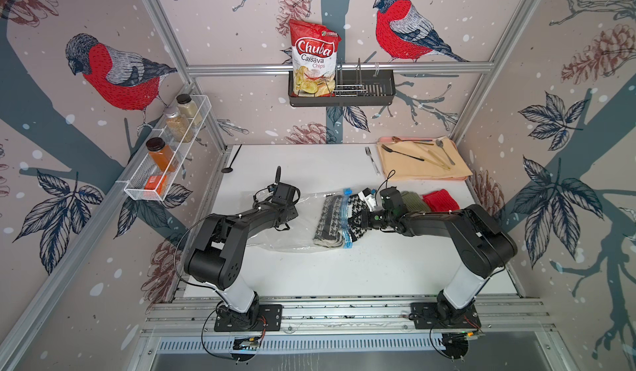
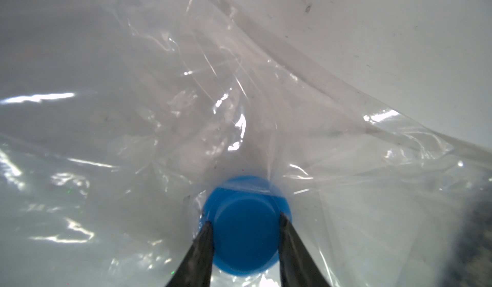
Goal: Take the scarf out of the vacuum bag
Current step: Take out the scarf from the vacuum bag.
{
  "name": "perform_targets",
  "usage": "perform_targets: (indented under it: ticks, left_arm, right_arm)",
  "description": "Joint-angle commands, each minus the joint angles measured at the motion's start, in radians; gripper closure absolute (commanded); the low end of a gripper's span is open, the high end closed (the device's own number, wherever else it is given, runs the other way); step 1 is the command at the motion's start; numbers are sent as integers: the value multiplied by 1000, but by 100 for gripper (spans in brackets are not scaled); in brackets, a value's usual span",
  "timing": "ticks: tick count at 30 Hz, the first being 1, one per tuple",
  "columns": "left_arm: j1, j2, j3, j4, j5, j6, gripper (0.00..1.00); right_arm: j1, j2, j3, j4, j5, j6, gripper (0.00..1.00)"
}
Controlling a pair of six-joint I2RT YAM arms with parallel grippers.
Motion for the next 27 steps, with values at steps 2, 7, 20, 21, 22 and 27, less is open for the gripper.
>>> perform_targets:
  ticks: [2,7,20,21,22,27]
  left_arm:
    - [11,7,-14,-111,-41,-10,62]
    - [15,-5,-24,-106,-40,-12,62]
    - [16,-25,-44,-92,-42,-22,62]
    - [16,-25,-47,-90,-42,-21,62]
    - [17,-26,-47,-90,-40,-21,62]
    - [17,-30,-50,-86,-40,-24,62]
  right_arm:
    - [5,14,8,5,-38,-8,100]
    - [11,24,9,9,-41,-4,100]
    - [10,28,21,3,-40,-5,100]
    - [8,29,19,0,-39,-5,100]
    - [7,29,19,-3,-40,-7,100]
    - [3,27,18,1,-44,-7,100]
